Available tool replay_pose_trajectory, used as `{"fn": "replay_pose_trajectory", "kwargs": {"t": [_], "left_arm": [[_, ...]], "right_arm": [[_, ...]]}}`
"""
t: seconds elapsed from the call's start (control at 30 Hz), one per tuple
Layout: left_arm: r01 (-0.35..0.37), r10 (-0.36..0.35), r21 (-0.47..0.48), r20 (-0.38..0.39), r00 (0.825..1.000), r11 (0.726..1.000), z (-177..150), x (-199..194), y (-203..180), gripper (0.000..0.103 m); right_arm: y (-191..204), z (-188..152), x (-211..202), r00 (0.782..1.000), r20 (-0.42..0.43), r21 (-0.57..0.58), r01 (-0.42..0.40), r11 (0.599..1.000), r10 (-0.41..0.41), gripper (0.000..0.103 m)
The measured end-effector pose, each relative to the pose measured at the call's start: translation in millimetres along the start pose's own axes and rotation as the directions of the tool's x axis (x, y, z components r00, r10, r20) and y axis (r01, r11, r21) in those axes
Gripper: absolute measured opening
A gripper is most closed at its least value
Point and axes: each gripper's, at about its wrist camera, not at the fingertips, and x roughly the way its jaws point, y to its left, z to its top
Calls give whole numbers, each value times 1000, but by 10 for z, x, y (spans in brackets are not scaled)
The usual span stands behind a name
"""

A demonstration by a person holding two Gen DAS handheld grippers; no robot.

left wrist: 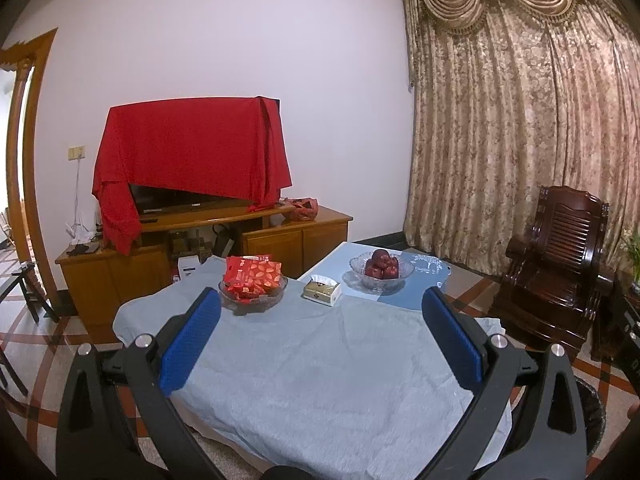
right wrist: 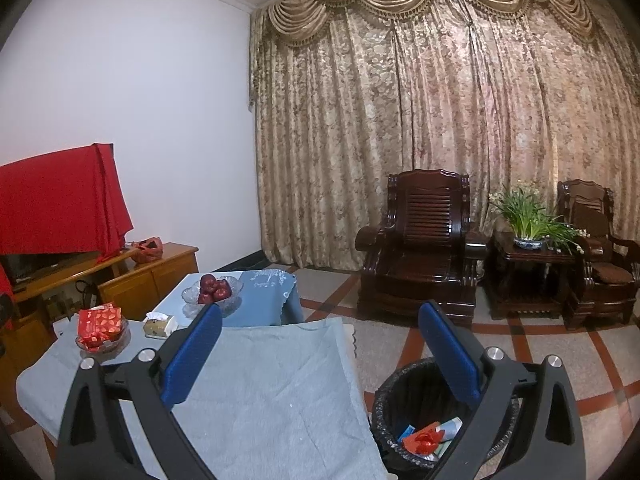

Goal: Collect trash

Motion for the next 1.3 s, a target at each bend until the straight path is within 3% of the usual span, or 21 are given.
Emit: {"fn": "replay_pose_trajectory", "kwargs": {"t": [1.3], "left_arm": [[-2, 2, 0, -1, 1000, 1000, -3, -21, -27, 98]], "right_arm": [[-25, 20, -13, 1000, 0, 3, 2, 1000, -2, 97]]}}
